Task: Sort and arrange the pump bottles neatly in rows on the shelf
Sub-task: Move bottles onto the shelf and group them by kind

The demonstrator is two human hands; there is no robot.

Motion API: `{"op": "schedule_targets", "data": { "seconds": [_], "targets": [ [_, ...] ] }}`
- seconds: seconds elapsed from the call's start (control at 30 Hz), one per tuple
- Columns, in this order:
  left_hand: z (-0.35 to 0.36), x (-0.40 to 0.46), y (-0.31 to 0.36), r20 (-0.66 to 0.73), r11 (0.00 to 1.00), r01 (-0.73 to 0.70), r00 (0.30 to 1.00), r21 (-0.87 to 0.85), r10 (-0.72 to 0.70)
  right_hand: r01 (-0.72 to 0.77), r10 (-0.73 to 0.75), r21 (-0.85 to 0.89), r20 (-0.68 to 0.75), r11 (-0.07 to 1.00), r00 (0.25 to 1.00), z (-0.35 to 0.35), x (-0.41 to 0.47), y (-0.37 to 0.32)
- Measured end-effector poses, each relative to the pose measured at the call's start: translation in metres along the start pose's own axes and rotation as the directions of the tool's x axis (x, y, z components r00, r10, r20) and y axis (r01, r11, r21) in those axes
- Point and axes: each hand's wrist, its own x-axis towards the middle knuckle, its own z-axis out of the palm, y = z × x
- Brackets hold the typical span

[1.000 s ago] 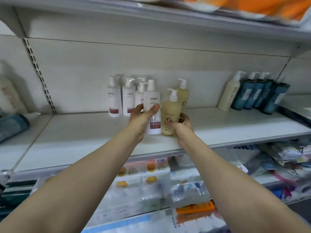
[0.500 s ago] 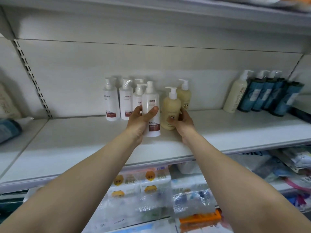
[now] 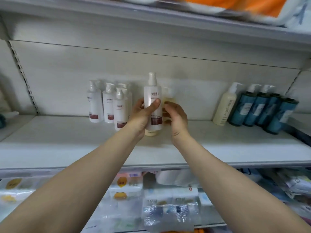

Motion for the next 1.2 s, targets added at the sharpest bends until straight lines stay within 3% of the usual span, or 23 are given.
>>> {"op": "schedule_targets", "data": {
  "seconds": [0.17,0.27,0.57,0.73,1.0,1.2],
  "targets": [
    [0.051,0.002,-0.012,-0.045,0.999,-0.009,0.999,-0.040,0.008,0.046,-0.030,-0.086,0.173,0.995,0.985,-0.042,0.001,-0.014],
    [0.086,0.003,-0.028,-0.025,0.999,0.020,0.999,-0.036,-0.021,0.037,-0.011,-0.122,0.206,0.992,0.978,-0.085,0.008,-0.019],
    [0.198,0.007,-0.099,0.110,0.969,0.216,0.967,0.123,-0.229,-0.022,0.027,-0.081,0.064,0.996,0.998,-0.224,0.035,-0.018],
    [0.250,0.001,-0.136,0.178,0.938,0.162,0.958,0.307,-0.224,-0.045,0.042,-0.088,-0.034,0.995,0.999,-0.292,0.048,-0.006],
    [0.314,0.003,-0.180,0.144,0.898,0.189,0.954,0.398,-0.264,-0.100,0.082,-0.218,-0.089,0.971,0.993,-0.361,0.066,0.001],
    [0.350,0.018,-0.193,0.090,0.887,0.214,0.958,0.408,-0.273,-0.134,0.073,-0.298,-0.207,0.945,0.976,-0.384,0.093,0.005]
  ]
}}
